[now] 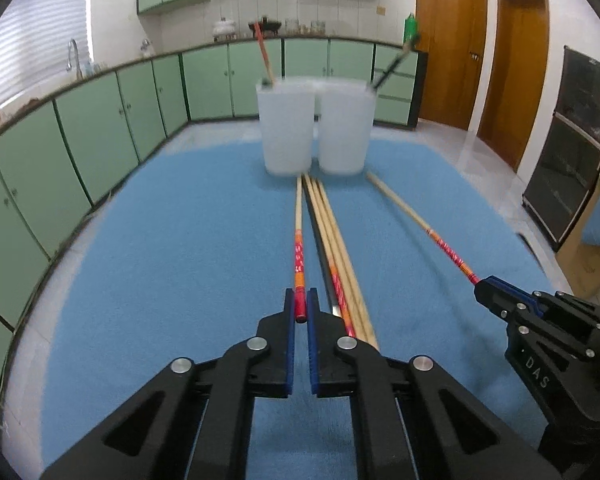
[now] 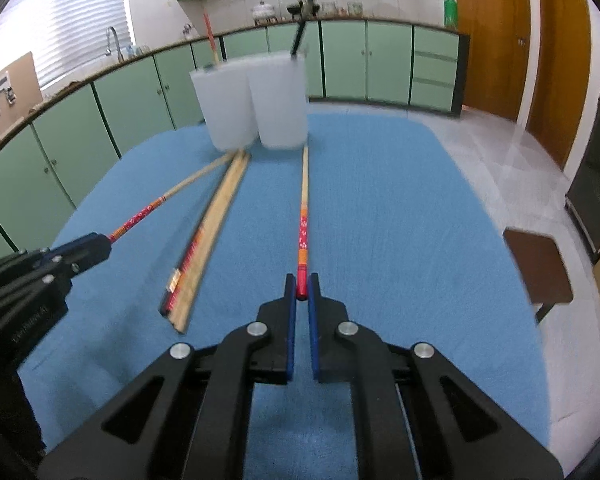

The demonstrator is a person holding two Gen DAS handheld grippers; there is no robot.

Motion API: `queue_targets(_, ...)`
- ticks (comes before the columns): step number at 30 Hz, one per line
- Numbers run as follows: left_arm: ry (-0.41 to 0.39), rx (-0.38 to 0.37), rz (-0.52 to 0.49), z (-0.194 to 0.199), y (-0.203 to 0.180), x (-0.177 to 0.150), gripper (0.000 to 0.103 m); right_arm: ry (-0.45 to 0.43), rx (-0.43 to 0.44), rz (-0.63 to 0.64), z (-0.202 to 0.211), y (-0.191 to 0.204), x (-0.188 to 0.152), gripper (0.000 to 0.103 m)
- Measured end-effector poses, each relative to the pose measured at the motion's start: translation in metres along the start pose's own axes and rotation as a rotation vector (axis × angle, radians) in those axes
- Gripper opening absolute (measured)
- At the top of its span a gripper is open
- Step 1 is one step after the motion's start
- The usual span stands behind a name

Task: Organize utensils
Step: 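Grasp a red-patterned chopstick with the left tool while the right tool holds its chopstick, then lift both red-patterned chopsticks and insert them into the white holder with both tools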

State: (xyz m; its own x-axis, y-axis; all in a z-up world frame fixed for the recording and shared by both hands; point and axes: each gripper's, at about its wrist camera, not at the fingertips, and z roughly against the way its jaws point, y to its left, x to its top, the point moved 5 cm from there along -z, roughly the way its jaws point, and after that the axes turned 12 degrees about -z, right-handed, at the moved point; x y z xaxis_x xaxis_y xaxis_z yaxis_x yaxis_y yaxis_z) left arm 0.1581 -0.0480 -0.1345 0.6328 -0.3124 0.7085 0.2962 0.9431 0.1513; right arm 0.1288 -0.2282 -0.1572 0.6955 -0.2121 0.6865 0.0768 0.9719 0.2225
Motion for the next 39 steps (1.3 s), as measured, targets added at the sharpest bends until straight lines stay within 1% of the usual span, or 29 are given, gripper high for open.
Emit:
queue_targets(6, -0.122, 0.02, -0.017, 0.043, 0.009, 0.039, 0.005, -0.097, 0.025, 0.031, 0.031, 0.007, 0.031, 0.005)
queue_targets(9, -0.172, 0.027, -0.026, 0.059, 0.013, 0.057, 0.005, -0.143, 0.049, 0.036, 0.048, 0.01, 0.053, 0.005)
queue_targets(11, -0.212, 0.038, -0.034, 0.071, 0.015, 0.072, 0.005, -0.158, 0.069, 0.032, 0.056, 0.01, 0.064, 0.005)
queue_targets(16, -0.283, 0.058, -0.046, 0.089, 0.021, 0.098, 0.005, -0.204, 0.117, 0.043, 0.079, 0.015, 0.1, 0.005)
queue_targets(21, -0.333, 0.079, -0.058, 0.101, 0.025, 0.119, 0.005, -0.199, 0.178, 0.043, 0.09, 0.02, 0.133, 0.005)
queue_targets(26, -0.37, 0.079, -0.068, 0.107, 0.028, 0.138, 0.005, -0.189, 0.213, 0.053, 0.094, 0.025, 0.156, 0.005)
queue_targets(31, -0.39, 0.05, -0.067, 0.108, 0.03, 0.155, 0.005, -0.185, 0.249, 0.067, 0.097, 0.031, 0.18, 0.005)
queue_targets(36, -0.419, 0.049, -0.077, 0.106, 0.036, 0.175, 0.005, -0.21, 0.281, 0.077, 0.103, 0.041, 0.213, 0.005)
queue_targets(39, -0.443, 0.033, -0.059, 0.104, 0.046, 0.198, 0.005, -0.234, 0.302, 0.079, 0.107, 0.046, 0.239, 0.005)
